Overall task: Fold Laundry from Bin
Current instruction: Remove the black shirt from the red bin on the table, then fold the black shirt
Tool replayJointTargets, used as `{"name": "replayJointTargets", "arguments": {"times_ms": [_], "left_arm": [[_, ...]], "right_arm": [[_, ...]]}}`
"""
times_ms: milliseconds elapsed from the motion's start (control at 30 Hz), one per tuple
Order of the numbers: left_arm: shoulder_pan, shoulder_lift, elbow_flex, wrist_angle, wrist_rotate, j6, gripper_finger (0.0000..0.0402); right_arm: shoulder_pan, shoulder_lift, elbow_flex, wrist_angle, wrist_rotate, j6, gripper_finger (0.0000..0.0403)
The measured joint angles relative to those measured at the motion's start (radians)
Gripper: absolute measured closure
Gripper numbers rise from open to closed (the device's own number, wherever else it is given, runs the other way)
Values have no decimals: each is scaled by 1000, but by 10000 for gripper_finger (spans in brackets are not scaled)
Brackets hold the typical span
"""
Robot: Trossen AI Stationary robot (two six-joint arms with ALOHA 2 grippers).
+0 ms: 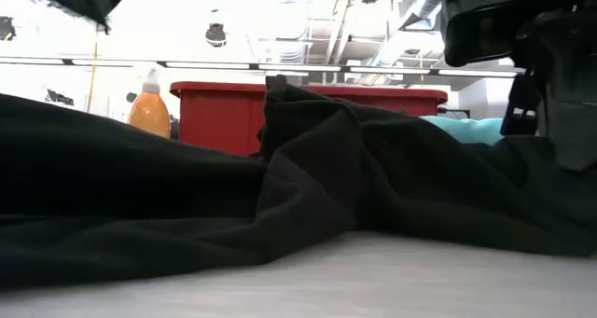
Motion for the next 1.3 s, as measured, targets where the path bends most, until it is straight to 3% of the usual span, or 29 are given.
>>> {"name": "replayJointTargets", "arguments": {"times_ms": [167, 267, 400, 500, 600, 733, 900, 1033, 1300], "left_arm": [[56, 60, -210, 708, 105, 27, 261], [68, 158, -310, 1035, 129, 52, 261], [81, 330, -343, 1305, 74, -74, 261], [84, 476, -304, 1409, 102, -83, 254], [72, 607, -225, 1422, 139, 94, 238], [32, 707, -95, 1378, 134, 461, 211], [-7, 749, 77, 1068, -94, 806, 195], [32, 752, 173, 782, -66, 833, 193], [89, 752, 189, 681, 5, 868, 193]], "right_arm": [[1, 0, 0, 0, 13, -1, 365], [1, 0, 0, 0, 21, -3, 365], [1, 0, 0, 0, 22, -3, 364], [3, 0, 0, -2, 21, -8, 363], [3, 0, 0, -2, 23, -20, 362], [3, 0, 0, 3, 26, -27, 362], [3, 0, 0, 29, 29, -30, 362], [4, 0, 0, 42, 30, -30, 362], [4, 0, 0, 53, 46, -30, 362]]}}
